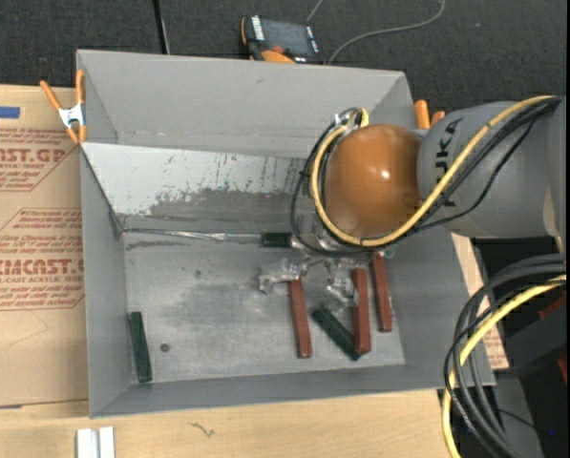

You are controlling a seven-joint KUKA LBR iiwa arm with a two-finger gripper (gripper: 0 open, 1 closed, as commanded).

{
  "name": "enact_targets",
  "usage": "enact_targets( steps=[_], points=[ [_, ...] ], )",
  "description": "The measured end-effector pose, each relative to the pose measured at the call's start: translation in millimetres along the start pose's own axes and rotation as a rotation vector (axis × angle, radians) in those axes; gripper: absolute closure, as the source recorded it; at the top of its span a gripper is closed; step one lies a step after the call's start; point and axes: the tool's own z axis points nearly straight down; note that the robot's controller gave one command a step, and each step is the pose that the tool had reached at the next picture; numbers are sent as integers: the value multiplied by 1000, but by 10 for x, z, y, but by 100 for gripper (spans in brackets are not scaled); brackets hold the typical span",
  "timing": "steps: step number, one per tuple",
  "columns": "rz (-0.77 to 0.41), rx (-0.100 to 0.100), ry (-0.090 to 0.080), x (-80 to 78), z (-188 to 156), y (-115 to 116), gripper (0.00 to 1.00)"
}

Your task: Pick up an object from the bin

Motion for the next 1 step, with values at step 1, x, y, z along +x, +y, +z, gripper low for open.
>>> enact_targets(
  steps=[1],
  points=[
    [2,1,-3,-11,-8,0,100]
  ],
)
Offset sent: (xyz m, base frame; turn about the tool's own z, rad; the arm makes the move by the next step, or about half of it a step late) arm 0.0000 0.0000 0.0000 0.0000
